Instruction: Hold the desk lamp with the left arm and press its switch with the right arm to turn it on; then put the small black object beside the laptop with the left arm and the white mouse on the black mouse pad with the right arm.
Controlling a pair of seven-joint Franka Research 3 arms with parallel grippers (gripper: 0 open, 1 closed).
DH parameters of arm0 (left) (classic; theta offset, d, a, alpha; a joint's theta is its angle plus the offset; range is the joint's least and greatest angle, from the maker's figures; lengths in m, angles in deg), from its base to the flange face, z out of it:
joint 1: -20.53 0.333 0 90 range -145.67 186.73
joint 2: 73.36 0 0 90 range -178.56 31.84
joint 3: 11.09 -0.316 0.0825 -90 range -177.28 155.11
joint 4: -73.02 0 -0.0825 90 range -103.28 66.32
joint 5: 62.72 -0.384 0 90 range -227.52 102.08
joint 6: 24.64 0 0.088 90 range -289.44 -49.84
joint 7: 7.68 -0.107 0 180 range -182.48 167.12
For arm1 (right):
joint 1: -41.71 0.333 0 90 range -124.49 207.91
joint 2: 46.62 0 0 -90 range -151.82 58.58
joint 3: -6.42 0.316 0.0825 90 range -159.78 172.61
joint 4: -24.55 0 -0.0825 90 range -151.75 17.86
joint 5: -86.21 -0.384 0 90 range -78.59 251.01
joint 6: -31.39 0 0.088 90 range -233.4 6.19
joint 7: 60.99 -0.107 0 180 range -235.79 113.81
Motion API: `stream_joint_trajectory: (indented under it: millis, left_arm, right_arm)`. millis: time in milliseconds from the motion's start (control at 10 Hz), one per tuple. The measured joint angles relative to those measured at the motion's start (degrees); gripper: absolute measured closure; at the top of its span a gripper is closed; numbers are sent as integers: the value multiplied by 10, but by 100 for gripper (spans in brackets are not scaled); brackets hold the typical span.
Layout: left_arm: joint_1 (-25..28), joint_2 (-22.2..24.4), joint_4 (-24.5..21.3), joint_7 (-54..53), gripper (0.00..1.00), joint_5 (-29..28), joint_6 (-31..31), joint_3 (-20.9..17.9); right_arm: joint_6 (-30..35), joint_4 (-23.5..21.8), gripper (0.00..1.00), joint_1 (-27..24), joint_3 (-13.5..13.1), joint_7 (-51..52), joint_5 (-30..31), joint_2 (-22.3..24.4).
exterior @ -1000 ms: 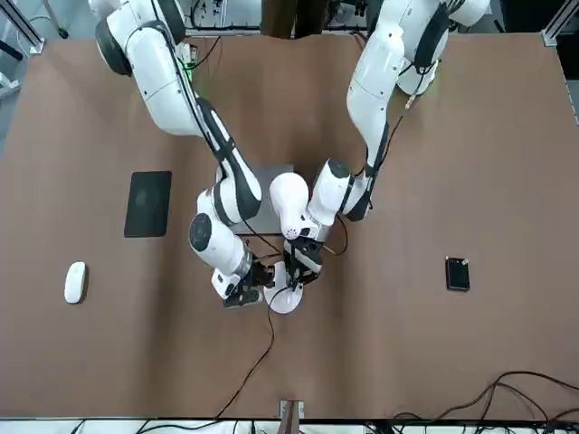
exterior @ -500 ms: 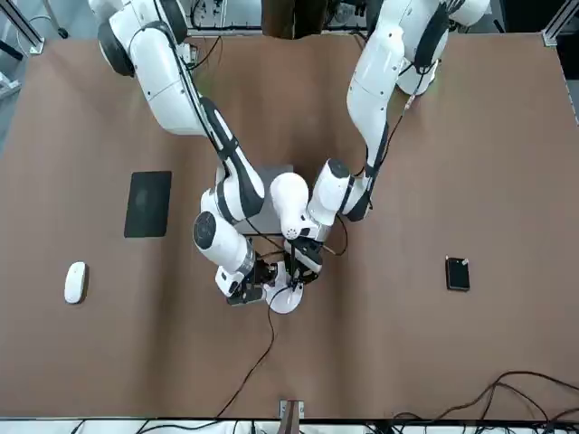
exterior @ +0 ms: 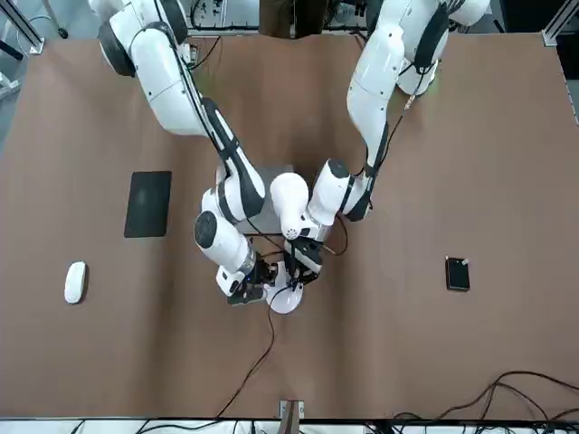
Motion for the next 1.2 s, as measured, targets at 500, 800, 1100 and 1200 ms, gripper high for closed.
stream_joint_trajectory:
  millis: [500, 800, 1100, 1200]
  left_arm:
    - [0, 0, 0, 0, 85, 0, 0, 0]
    - [0, 0, 0, 0, 85, 1, 0, 0]
    - [0, 0, -2, 2, 72, 10, 0, -1]
    - [1, 0, -4, 2, 57, 10, 0, -2]
  right_arm:
    - [-3, 1, 99, 3, -1, -1, 1, 0]
    - [44, 7, 97, -13, -7, -2, 31, 14]
    - [166, 13, 74, -75, -23, -5, 64, 64]
    - [204, 13, 57, -89, -45, -4, 86, 81]
